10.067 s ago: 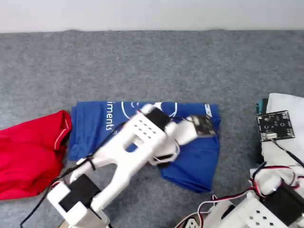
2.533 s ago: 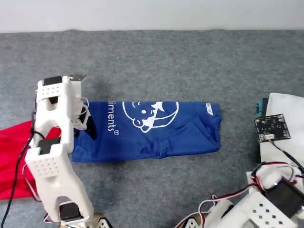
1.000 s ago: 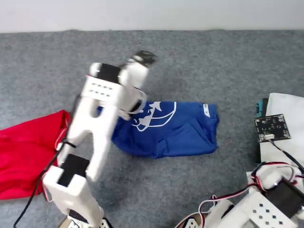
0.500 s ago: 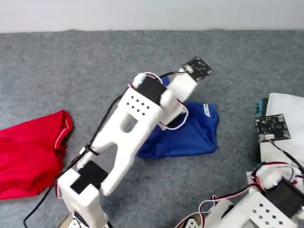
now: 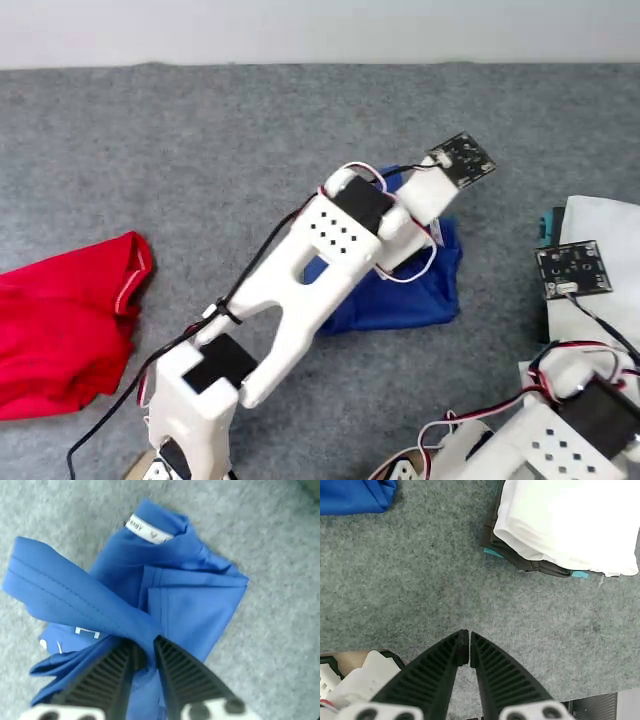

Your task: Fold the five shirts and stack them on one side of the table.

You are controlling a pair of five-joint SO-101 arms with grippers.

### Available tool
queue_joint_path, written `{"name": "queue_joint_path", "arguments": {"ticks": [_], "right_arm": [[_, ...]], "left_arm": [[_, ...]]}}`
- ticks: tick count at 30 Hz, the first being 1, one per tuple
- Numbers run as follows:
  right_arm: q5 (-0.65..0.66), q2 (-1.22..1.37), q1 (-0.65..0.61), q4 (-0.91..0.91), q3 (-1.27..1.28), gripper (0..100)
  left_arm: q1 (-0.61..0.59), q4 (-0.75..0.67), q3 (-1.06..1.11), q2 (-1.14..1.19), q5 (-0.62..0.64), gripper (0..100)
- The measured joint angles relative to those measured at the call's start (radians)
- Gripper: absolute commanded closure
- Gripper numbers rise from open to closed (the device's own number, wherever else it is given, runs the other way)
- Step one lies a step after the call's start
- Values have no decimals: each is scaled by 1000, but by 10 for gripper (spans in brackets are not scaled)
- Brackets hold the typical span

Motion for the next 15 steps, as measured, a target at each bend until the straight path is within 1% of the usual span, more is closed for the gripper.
{"name": "queue_joint_path", "arguments": {"ticks": [4,6,8,12,15], "right_arm": [[0,0,0,0,0,987],[0,0,0,0,0,987],[0,0,0,0,0,987],[0,0,0,0,0,987],[0,0,0,0,0,987]], "left_arm": [[25,5,-97,84,6,806],[37,23,-144,115,20,765],[41,46,-193,138,49,745],[31,127,-290,153,69,759],[-17,198,-347,153,72,841]]}}
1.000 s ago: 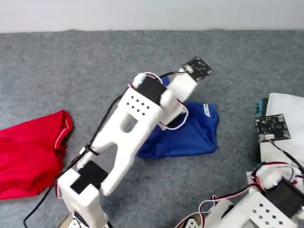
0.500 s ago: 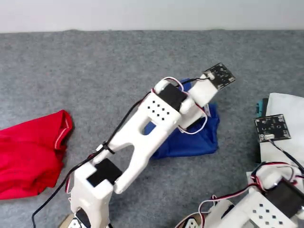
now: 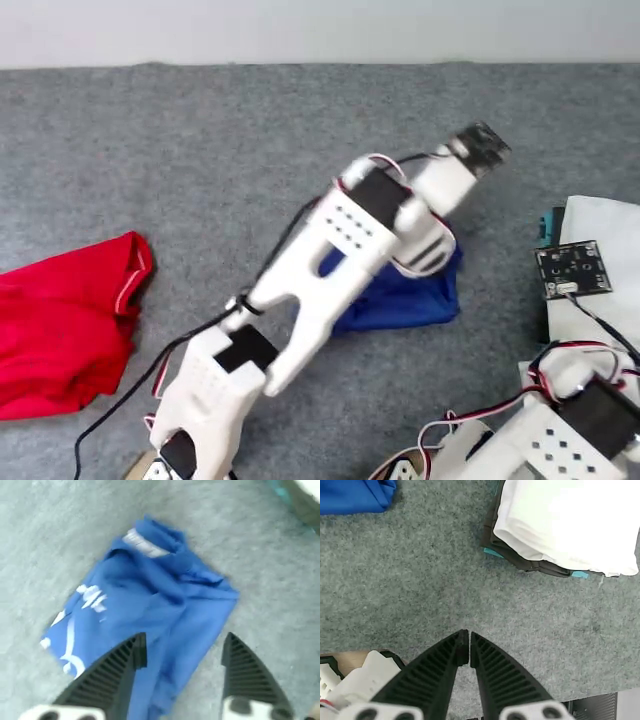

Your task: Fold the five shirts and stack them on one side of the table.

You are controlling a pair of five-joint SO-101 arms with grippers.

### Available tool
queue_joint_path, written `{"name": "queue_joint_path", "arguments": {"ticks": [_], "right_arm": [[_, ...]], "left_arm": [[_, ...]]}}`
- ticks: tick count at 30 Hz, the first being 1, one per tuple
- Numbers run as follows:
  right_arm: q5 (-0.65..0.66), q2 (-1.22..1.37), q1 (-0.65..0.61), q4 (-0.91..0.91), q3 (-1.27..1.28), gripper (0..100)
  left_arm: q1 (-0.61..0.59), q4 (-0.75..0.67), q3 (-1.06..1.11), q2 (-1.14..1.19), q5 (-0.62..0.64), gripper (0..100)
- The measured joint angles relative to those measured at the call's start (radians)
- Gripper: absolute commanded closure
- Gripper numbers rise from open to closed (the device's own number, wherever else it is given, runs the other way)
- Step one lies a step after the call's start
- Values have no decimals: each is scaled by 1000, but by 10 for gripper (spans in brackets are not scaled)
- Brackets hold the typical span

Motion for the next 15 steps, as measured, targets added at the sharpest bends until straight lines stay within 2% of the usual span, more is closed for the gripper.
{"name": "queue_joint_path", "arguments": {"ticks": [4,9,15], "right_arm": [[0,0,0,0,0,987],[0,0,0,0,0,987],[0,0,0,0,0,987]], "left_arm": [[-130,17,-9,0,-20,988],[-270,17,89,0,-118,986],[-293,-2,275,6,-173,986]]}}
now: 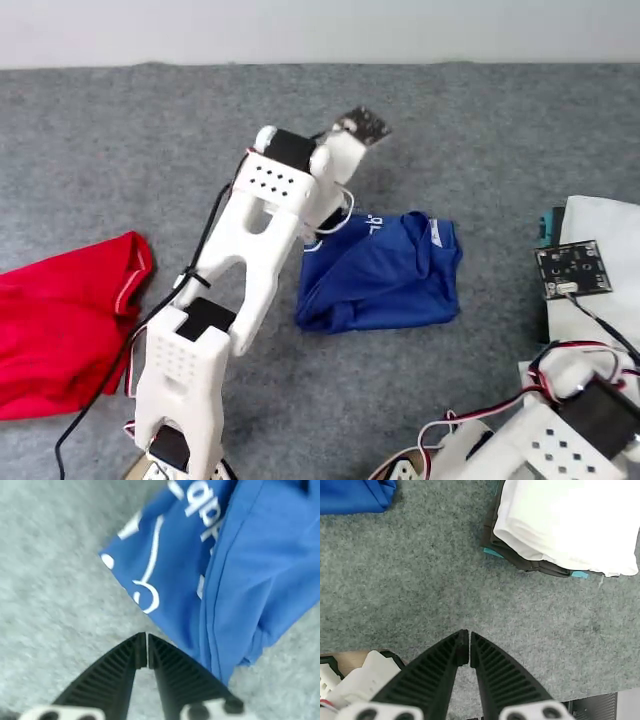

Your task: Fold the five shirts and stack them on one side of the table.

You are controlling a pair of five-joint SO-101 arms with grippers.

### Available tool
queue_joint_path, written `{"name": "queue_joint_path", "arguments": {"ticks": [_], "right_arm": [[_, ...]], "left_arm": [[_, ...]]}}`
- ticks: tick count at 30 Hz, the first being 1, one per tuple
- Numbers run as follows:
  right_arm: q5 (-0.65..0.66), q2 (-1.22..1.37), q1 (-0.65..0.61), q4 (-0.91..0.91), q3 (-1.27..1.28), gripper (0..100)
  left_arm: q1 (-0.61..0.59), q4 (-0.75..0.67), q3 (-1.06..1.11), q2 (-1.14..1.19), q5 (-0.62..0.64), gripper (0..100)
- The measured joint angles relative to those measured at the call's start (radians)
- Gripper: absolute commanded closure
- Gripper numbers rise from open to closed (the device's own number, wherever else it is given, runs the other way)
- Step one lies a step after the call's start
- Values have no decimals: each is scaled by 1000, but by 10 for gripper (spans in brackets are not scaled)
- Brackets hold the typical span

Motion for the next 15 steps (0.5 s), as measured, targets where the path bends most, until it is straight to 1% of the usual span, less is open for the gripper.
{"name": "queue_joint_path", "arguments": {"ticks": [3,7,15], "right_arm": [[0,0,0,0,0,987],[0,0,0,0,0,987],[0,-2,0,0,0,987]], "left_arm": [[32,-21,75,0,2,986],[135,-37,155,0,0,986],[382,14,109,0,3,986]]}}
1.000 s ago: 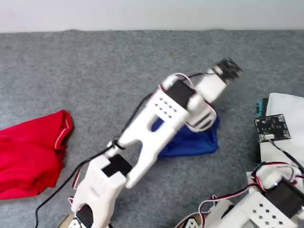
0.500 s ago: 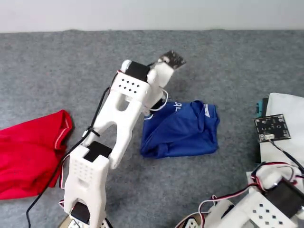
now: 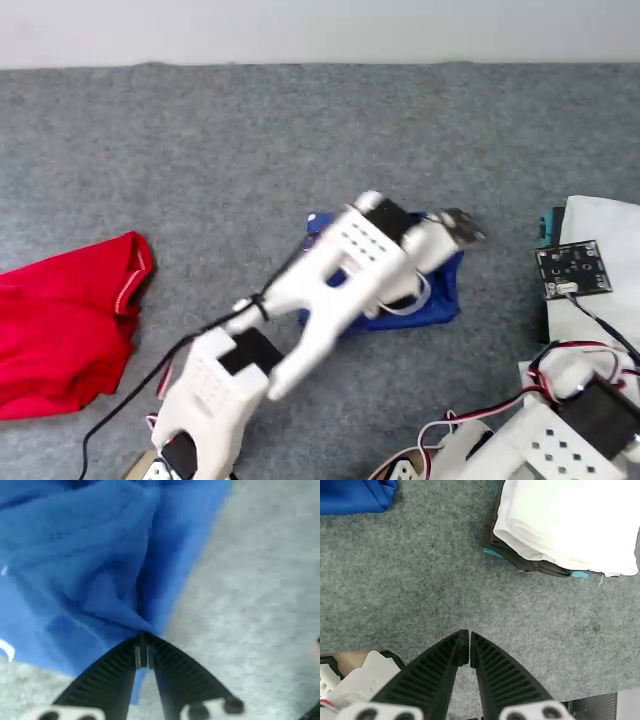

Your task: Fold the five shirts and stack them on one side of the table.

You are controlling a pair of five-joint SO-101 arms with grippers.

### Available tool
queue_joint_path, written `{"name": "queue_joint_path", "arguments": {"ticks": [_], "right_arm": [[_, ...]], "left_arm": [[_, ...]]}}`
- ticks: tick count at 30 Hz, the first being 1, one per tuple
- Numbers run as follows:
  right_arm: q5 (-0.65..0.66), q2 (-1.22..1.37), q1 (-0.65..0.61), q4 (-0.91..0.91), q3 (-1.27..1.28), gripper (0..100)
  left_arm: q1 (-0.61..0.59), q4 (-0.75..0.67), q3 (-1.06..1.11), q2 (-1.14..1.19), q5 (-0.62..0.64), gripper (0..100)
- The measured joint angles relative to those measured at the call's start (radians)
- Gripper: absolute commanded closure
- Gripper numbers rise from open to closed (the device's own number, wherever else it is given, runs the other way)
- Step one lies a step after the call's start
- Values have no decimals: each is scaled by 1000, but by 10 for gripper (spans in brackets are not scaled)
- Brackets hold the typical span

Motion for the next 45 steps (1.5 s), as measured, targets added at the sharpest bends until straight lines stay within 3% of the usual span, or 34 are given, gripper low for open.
{"name": "queue_joint_path", "arguments": {"ticks": [8,12,21,25,29,35,40,45], "right_arm": [[0,0,0,0,0,987],[0,0,0,0,0,987],[-5,0,0,0,0,987],[-66,-2,-17,0,0,987],[-153,2,-133,0,32,987],[-344,9,-428,-5,32,987],[-457,15,-704,-81,34,987],[-563,279,-848,-192,9,987]], "left_arm": [[127,3,-20,0,54,986],[117,3,-20,0,54,986],[-110,3,-20,-213,55,986],[-245,3,40,-351,57,986],[-408,6,235,-562,57,986],[-643,9,523,-911,6,986],[-861,11,612,-1040,-54,986],[-1063,11,615,-1066,-71,986]]}}
